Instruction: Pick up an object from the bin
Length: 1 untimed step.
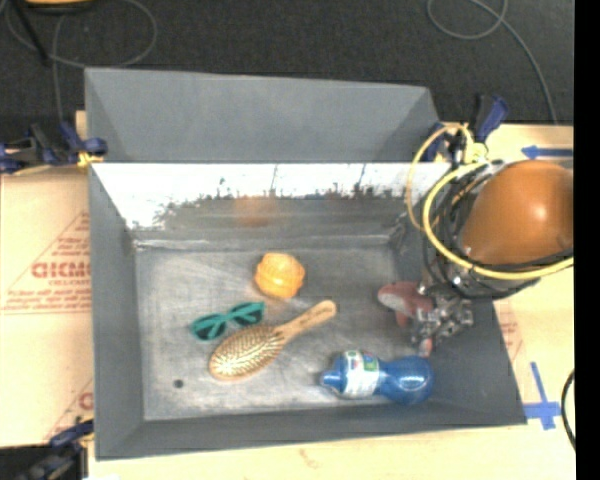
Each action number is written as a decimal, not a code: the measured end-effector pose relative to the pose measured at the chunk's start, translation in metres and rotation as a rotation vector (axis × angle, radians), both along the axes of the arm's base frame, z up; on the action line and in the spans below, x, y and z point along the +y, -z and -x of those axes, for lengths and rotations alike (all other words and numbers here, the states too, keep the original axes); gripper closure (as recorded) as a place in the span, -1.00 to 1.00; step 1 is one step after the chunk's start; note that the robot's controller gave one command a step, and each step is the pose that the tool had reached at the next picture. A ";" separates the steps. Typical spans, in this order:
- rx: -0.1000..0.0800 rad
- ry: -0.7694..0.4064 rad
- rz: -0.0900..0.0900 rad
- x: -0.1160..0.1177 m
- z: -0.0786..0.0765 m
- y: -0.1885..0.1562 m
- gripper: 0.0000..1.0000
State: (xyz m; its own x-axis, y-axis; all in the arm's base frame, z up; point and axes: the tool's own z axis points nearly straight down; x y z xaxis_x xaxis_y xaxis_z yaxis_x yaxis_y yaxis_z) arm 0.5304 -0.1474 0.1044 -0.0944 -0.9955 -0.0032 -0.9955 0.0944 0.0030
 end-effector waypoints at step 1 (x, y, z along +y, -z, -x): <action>0.000 -0.067 0.000 0.006 0.009 -0.058 1.00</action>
Offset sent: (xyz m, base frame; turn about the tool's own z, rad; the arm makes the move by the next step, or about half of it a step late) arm 0.0158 -0.0117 0.1565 0.0355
